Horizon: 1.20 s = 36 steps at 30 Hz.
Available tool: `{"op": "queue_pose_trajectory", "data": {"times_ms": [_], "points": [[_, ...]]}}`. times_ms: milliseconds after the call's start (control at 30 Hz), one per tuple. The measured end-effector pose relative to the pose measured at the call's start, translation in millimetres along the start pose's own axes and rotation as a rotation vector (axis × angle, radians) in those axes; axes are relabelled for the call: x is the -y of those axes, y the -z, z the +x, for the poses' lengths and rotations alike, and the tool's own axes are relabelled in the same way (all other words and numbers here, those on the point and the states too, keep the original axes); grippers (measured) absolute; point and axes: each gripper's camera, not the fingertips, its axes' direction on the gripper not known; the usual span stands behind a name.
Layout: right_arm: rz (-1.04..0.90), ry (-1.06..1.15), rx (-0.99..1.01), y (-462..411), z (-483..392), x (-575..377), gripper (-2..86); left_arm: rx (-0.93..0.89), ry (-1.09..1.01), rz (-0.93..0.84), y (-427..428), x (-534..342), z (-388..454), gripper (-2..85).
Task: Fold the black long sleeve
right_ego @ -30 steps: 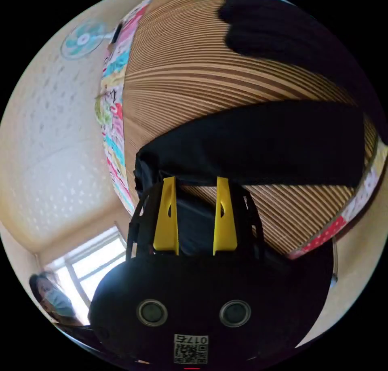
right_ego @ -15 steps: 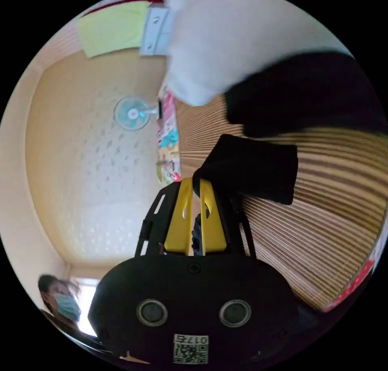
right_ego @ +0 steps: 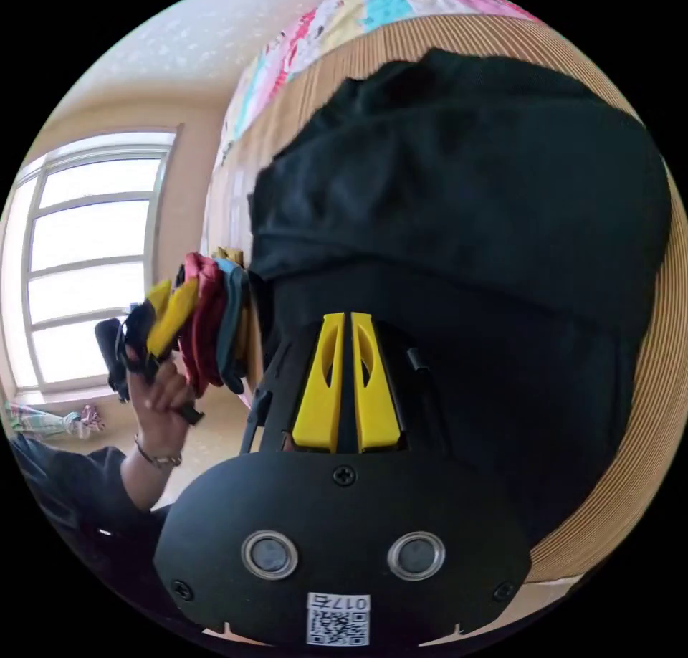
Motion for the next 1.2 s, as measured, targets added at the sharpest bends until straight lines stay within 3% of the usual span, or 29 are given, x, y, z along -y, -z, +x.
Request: {"op": "queue_pose_trajectory", "data": {"times_ms": [233,333,367,467,633,700,800,900,1033,1133,1200], "points": [[0.264,-0.097,-0.104,69,20,-9,1.6,0.111,-0.018,0.049,-29,51,-20,11.3],[0.331,-0.135,-0.092,84,34,8,2.3,0.255,-0.068,-0.064,-71,79,-24,11.6],[0.337,-0.145,-0.092,85,35,11,2.4,0.303,-0.092,-0.191,-102,84,-28,11.1],[0.369,-0.168,-0.1,85,33,24,3.2,0.392,-0.175,-0.222,-115,82,-14,8.4],[0.472,-0.322,-0.165,79,34,33,6.6,0.204,-0.231,-0.08,-57,66,27,5.2],[0.51,-0.351,-0.22,73,35,39,7.7,0.256,-0.175,-0.076,-49,49,23,5.3],[0.397,-0.331,-0.232,53,42,60,6.5,0.401,-0.063,-0.111,-55,26,-6,6.3],[0.371,-0.203,-0.269,52,22,46,5.3,0.259,-0.014,-0.136,-42,0,-23,8.7],[0.265,-0.004,-0.402,27,-13,-21,2.7,0.293,-0.087,-0.173,-27,-49,-8,8.7],[0.154,0.022,-0.527,-17,-16,-70,1.3,0.286,-0.14,-0.278,-41,-87,5,4.5],[0.053,-0.04,-0.585,-49,-1,-83,0.9,0.409,-0.129,-0.377,-70,-101,9,0.2]]}}
